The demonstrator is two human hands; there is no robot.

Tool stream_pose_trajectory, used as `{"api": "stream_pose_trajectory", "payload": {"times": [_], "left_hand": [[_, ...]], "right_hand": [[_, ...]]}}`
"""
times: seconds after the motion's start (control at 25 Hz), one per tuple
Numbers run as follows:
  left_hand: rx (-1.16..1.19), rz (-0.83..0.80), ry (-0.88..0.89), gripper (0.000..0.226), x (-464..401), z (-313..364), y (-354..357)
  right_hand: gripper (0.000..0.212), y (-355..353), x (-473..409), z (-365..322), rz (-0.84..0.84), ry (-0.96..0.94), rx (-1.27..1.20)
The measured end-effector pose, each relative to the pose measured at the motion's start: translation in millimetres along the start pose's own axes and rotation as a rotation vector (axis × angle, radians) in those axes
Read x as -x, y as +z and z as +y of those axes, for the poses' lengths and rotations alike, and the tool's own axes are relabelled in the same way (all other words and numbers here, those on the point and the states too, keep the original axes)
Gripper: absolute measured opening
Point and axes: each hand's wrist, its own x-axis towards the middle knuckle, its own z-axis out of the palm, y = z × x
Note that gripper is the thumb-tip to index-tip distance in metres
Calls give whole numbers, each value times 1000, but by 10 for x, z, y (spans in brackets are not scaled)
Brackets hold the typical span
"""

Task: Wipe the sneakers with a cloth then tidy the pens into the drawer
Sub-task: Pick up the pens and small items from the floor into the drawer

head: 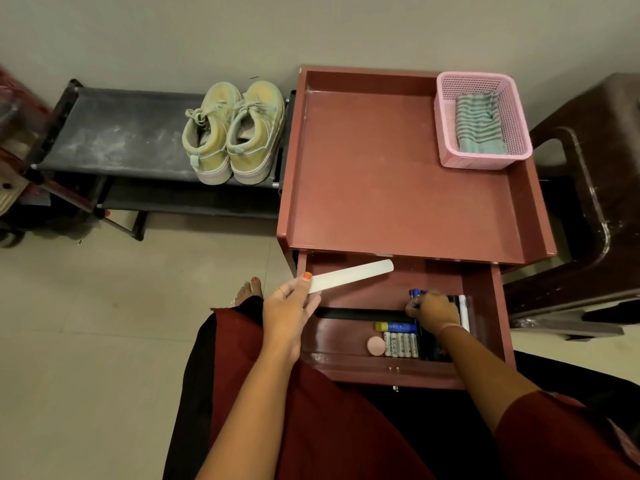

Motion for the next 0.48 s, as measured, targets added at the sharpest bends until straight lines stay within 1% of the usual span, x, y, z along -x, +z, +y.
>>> {"api": "stream_pose_trajectory", "payload": {"times": [0.04, 0.16, 0.24, 0.32, 0.4, 0.44, 0.48], "left_hand": [[-6, 1, -2, 22, -2, 0, 10], [-20, 15, -7, 21, -12, -2, 20], [-29, 28, -8, 23, -30, -3, 21], [-45, 39, -2, 29, -44, -4, 15], [-60, 47, 4, 33, -57, -15, 7], [-66, 50, 7, 34, -61, -22, 5], [-73, 51, 11, 33, -57, -26, 9]], "right_hand": [[23, 12, -22, -33, 21, -15, 80], [27, 87, -72, -107, 64, -57, 309], [27, 93, -67, -119, 88, -89, 385], [26, 76, -70, -94, 98, -134, 397], [20, 33, -80, -56, 72, -156, 314], [16, -26, -80, -44, 51, -134, 166], [14, -114, -68, -48, 11, -95, -74]]}}
